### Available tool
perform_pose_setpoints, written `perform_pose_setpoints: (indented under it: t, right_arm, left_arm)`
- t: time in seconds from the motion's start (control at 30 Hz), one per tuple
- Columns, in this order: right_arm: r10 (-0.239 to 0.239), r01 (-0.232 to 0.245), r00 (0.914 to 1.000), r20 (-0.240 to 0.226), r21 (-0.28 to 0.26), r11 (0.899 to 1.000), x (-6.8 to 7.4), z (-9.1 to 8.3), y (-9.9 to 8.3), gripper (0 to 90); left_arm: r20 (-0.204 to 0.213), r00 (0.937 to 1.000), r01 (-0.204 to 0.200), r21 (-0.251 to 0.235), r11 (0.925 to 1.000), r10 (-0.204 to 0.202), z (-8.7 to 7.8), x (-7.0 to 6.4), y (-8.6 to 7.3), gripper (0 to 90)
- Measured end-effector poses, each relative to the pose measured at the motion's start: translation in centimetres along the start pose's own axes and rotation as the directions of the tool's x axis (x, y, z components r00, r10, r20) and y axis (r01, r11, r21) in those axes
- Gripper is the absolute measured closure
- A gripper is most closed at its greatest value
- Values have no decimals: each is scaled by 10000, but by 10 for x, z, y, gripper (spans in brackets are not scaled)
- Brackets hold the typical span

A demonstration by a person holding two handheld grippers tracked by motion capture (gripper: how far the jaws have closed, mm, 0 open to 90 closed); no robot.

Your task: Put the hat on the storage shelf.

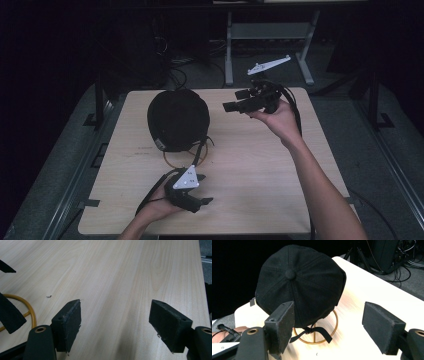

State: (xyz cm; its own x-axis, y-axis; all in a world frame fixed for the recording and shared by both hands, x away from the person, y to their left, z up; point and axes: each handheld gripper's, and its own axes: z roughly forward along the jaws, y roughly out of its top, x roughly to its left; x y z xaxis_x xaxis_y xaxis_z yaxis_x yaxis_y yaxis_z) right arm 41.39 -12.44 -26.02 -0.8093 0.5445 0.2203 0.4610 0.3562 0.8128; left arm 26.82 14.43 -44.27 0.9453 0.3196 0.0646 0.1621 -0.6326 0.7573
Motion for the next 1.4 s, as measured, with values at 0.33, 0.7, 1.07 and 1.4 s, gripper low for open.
perform_pose_setpoints:
  t: [0.33, 0.7, 1.07, 1.4]
  right_arm:
    - [221, -221, 9997, 53, 15, 9998, -4, -5, -8, 246]
    - [361, -362, 9992, 150, 77, 9993, -10, -14, -19, 238]
    - [503, -505, 9982, 311, 48, 9987, -16, -24, -32, 228]
    - [628, -628, 9968, 500, -23, 9980, -19, -35, -47, 217]
  left_arm:
    - [4, 10000, -29, -13, 10000, 29, 1, -1, 0, 253]
    - [-15, 10000, -27, -17, 10000, 27, 1, -1, -1, 252]
    - [-19, 10000, -42, 36, 10000, 42, 1, -1, -1, 252]
    - [-21, 10000, 2, 12, 10000, -2, 2, -1, -2, 251]
